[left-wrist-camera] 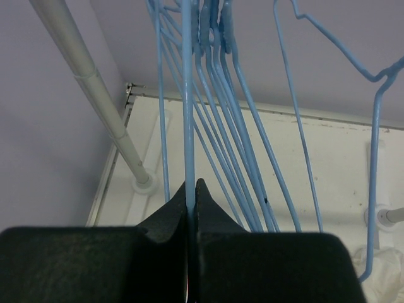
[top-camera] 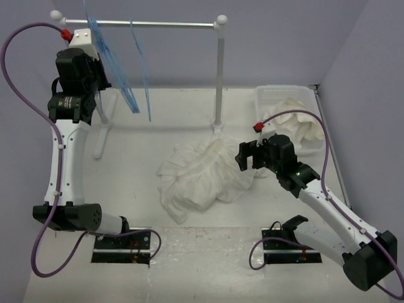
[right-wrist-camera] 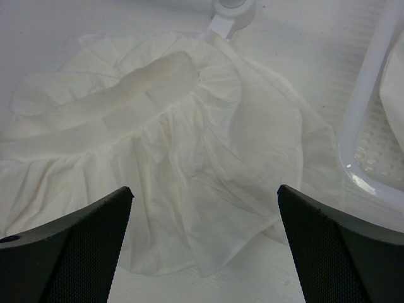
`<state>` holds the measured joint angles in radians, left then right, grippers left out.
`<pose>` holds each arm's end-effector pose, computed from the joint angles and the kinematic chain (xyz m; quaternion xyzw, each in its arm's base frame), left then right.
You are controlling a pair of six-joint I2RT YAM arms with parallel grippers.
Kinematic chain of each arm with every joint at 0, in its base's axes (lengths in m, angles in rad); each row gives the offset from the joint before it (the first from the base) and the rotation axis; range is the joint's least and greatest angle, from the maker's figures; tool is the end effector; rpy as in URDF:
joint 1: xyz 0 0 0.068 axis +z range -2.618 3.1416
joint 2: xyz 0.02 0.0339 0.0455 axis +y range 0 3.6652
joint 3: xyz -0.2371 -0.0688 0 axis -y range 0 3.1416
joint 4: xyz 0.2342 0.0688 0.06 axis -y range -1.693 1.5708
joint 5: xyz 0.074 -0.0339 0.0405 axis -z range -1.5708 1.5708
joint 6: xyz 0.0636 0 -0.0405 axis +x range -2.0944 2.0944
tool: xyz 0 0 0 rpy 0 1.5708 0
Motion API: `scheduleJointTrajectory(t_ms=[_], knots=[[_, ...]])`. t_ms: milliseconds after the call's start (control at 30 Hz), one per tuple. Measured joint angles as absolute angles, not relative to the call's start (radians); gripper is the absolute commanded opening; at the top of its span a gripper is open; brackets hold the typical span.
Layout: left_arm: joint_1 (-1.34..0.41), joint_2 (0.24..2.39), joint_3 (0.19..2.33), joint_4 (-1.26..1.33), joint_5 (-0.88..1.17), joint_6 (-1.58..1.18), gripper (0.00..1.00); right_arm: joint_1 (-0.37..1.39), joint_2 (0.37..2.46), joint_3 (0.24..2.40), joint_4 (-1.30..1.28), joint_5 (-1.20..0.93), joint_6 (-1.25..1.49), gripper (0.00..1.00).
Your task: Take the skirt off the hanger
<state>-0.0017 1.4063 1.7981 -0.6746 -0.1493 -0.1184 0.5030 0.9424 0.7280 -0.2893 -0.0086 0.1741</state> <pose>0.3062 0.0089 0.4541 -0.0912 0.7935 0.0236 0.6012 0.2124 0.1175 0.2477 -0.1431 0.8490 0.1724 0.4785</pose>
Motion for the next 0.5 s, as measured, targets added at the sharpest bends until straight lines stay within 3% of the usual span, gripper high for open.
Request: scheduleJointTrajectory(t_ms=[500], knots=[[0.164,1.565,1.877,-0.701,0.005,-0.116,0.00,0.503,0.962,0.728,-0.290,0.010,0.167,0.99]])
